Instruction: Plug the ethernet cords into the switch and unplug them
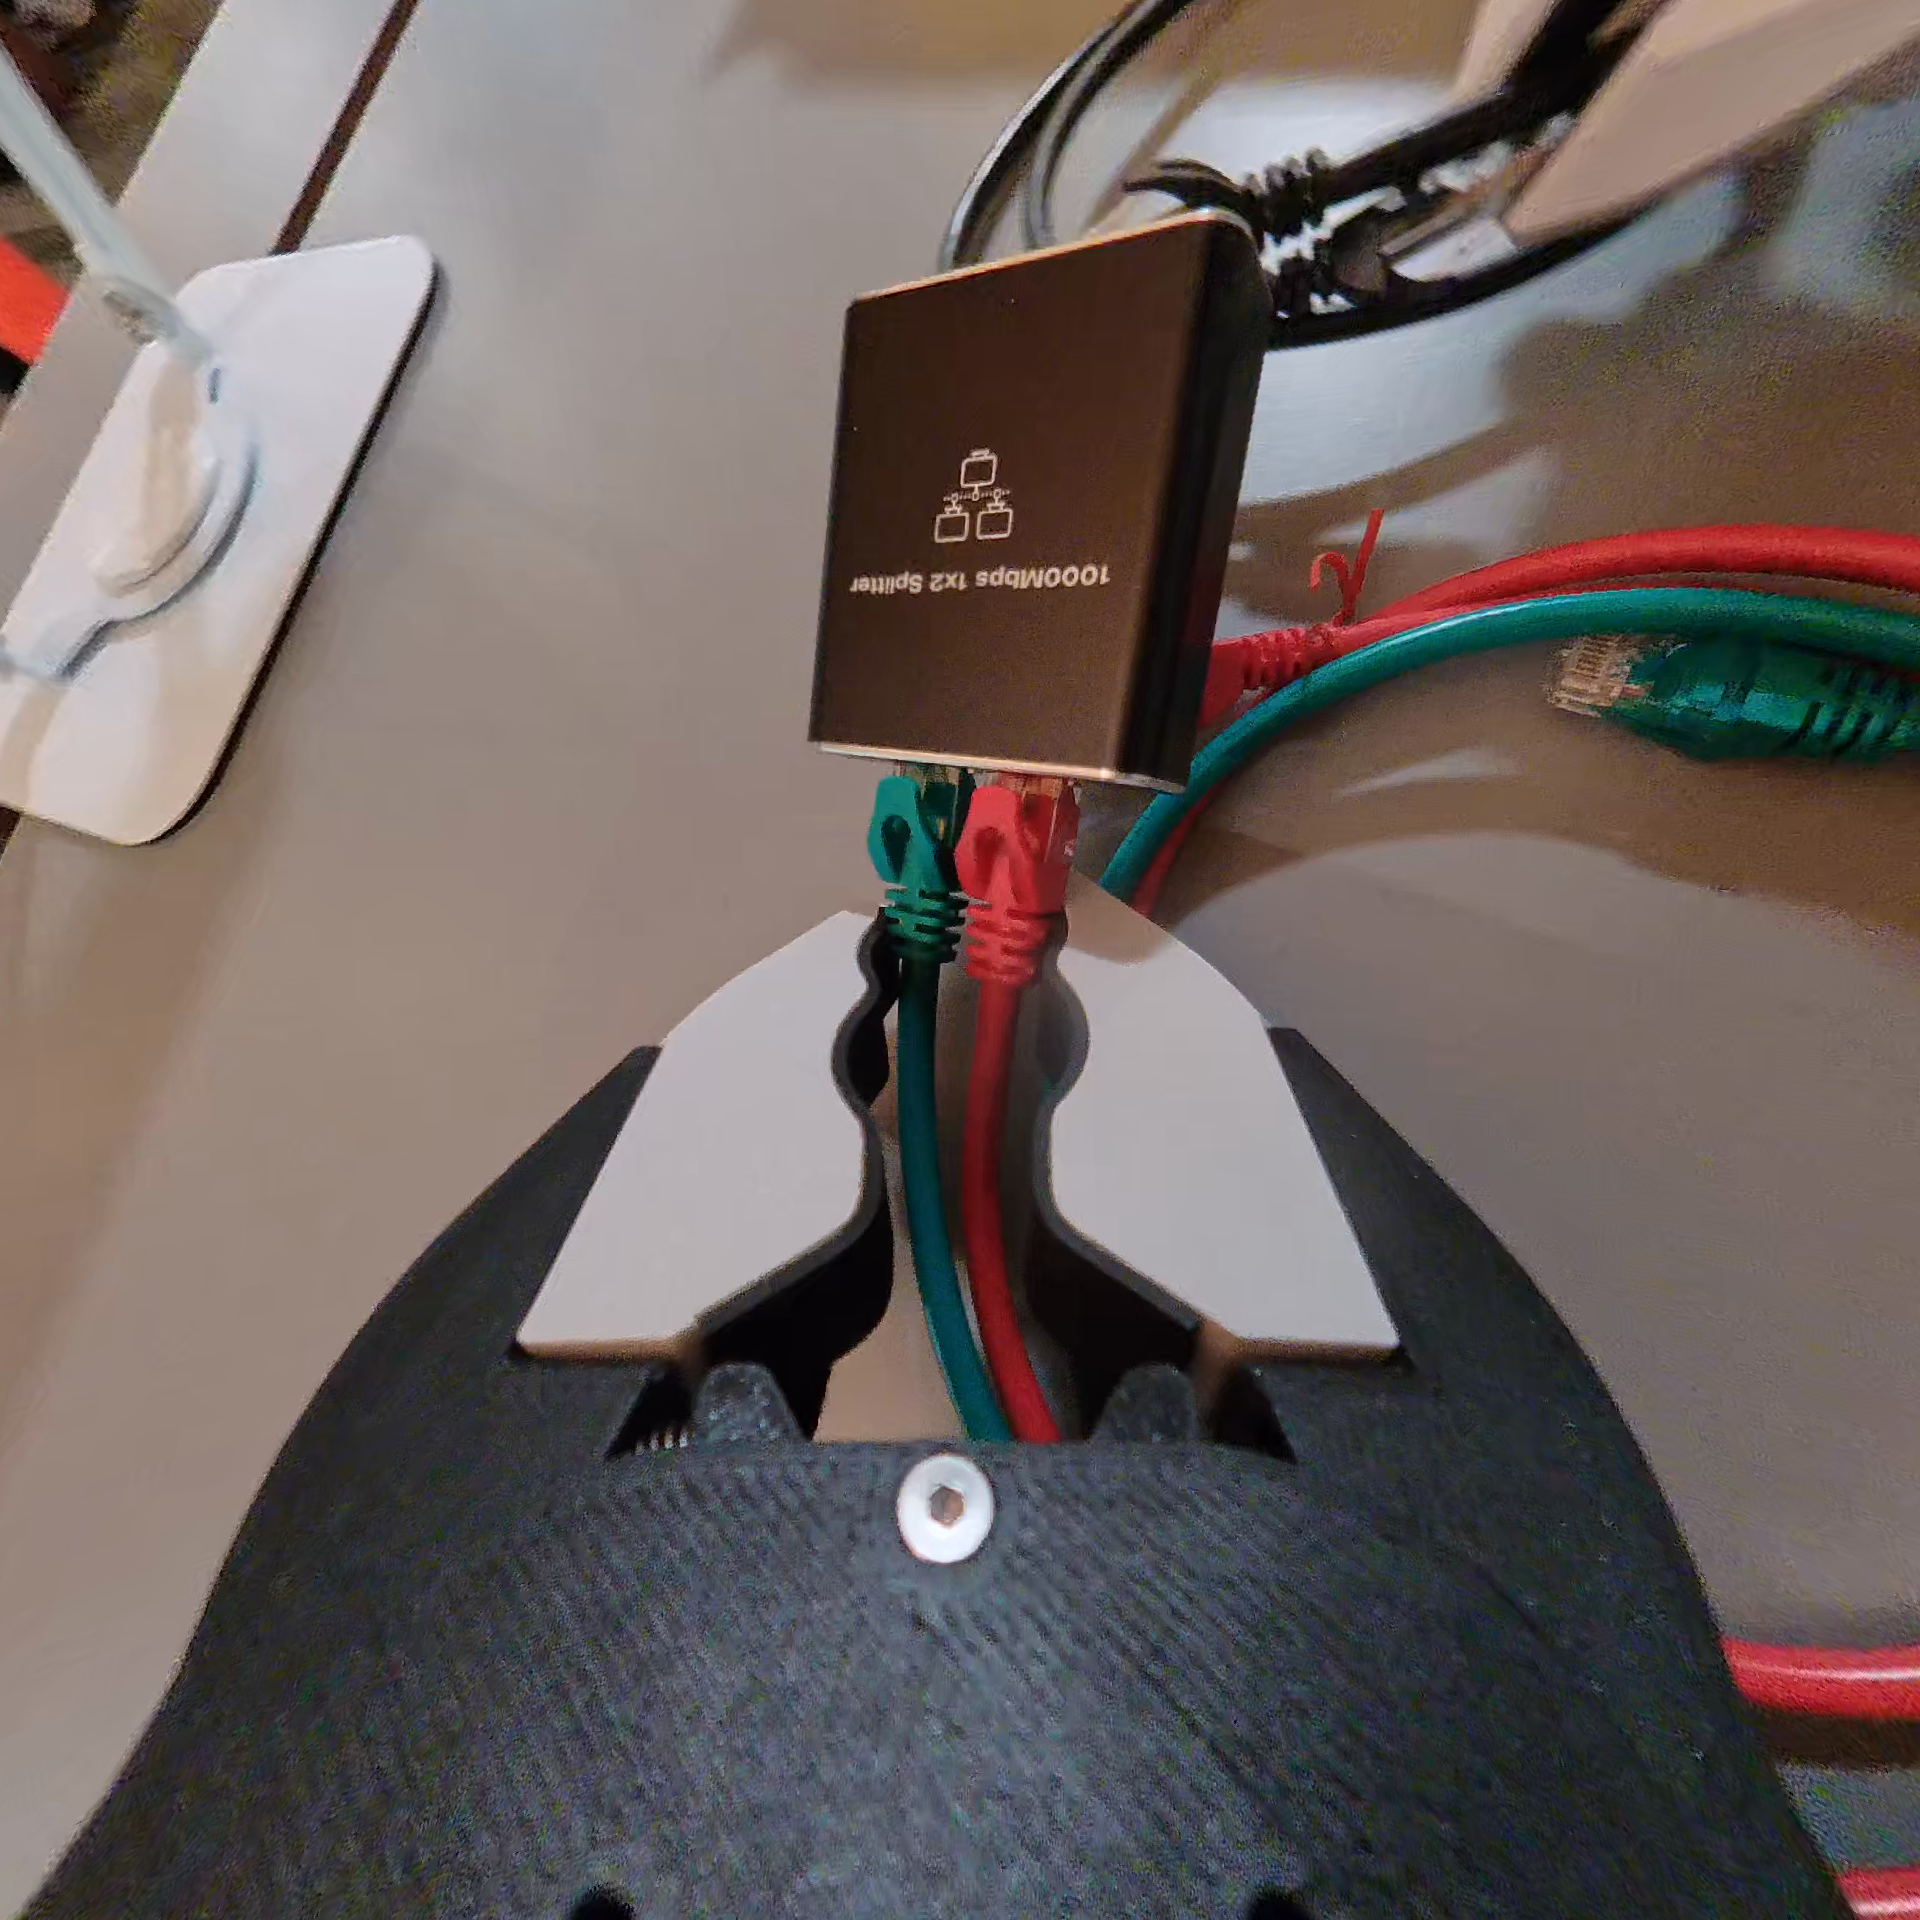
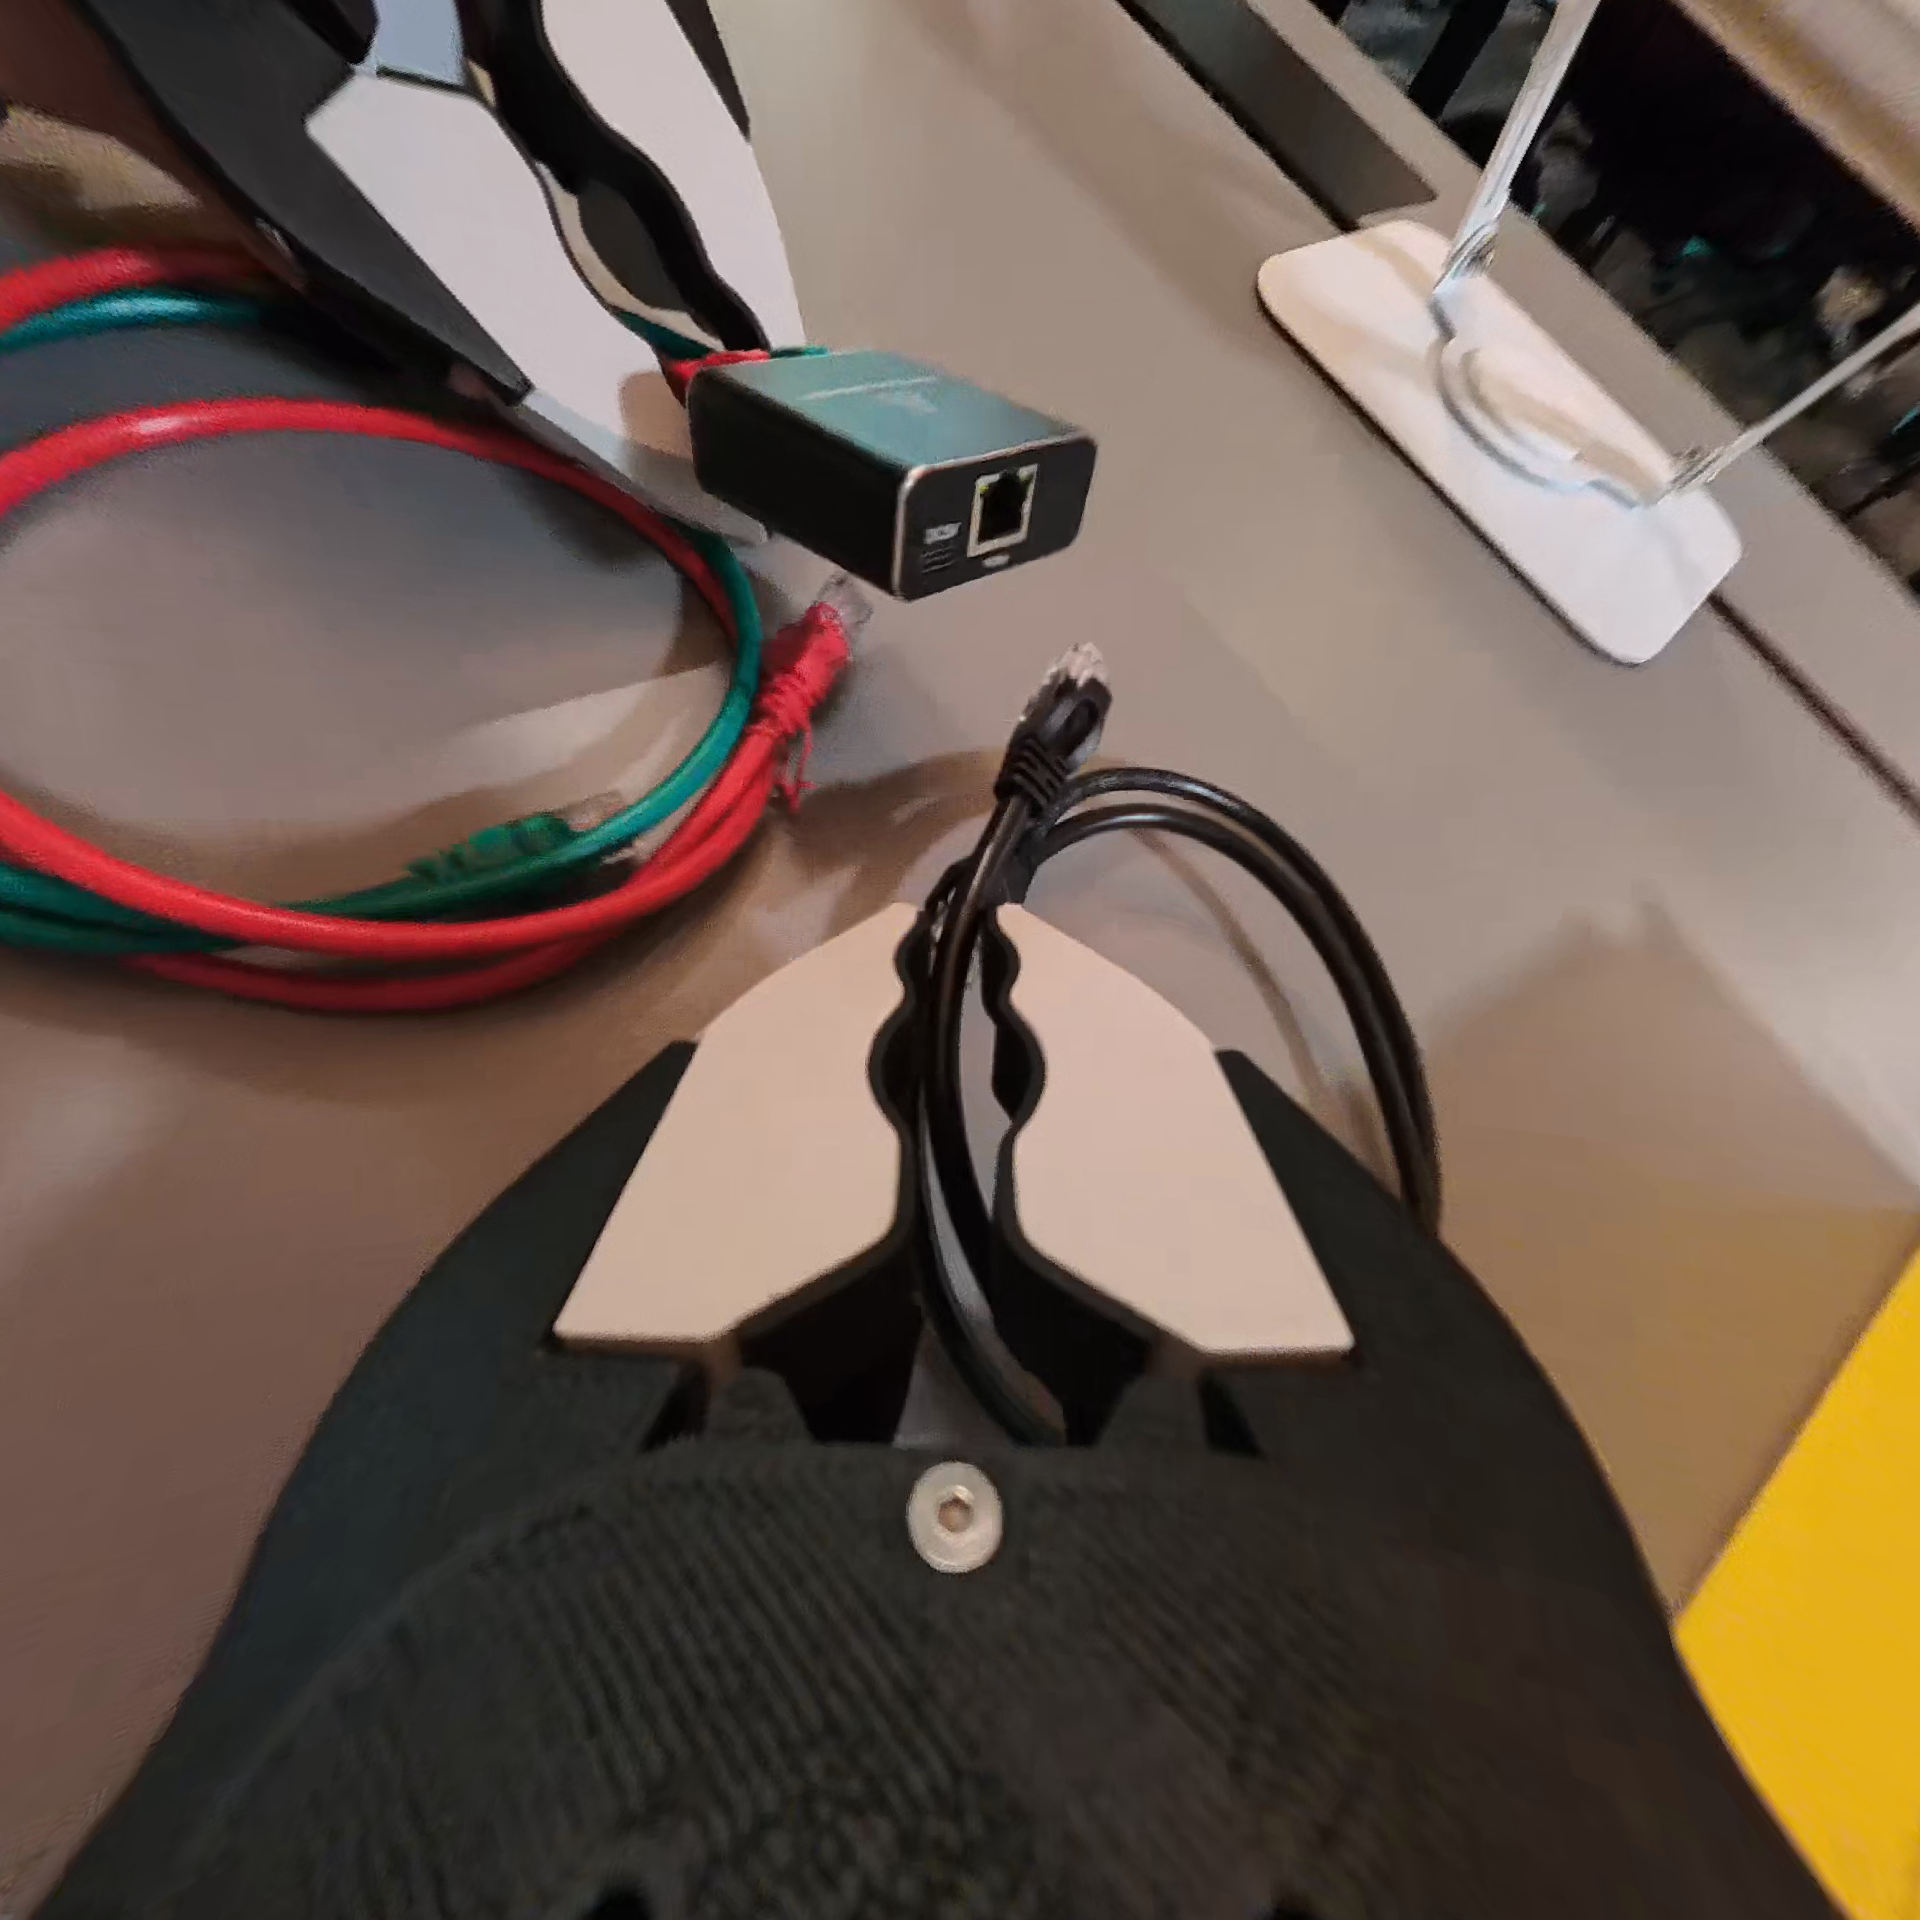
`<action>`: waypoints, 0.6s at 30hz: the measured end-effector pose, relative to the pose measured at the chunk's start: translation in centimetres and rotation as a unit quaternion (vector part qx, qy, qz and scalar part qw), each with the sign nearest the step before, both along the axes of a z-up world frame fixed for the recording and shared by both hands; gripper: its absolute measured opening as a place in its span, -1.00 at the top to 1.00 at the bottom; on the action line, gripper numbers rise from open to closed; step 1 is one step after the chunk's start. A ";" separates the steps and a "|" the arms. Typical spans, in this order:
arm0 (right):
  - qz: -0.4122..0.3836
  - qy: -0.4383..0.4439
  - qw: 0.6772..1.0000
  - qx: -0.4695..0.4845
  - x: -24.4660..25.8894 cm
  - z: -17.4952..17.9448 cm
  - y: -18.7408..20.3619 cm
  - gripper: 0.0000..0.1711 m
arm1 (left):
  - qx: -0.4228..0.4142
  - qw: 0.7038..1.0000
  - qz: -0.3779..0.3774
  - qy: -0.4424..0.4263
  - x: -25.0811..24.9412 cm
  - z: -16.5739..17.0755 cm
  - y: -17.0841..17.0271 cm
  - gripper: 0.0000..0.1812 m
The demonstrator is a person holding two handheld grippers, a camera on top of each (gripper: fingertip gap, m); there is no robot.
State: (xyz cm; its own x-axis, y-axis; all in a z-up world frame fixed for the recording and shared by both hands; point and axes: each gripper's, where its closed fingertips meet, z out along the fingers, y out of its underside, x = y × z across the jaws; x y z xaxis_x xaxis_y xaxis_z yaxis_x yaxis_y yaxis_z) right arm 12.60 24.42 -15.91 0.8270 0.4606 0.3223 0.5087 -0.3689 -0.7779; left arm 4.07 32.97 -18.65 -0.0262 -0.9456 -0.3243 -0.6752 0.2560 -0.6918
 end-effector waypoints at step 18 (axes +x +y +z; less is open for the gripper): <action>0.146 -0.136 0.971 0.134 -0.8 2.1 -2.4 0.90 | 0.001 1.000 -0.031 0.001 0.0 -0.1 -0.9 0.72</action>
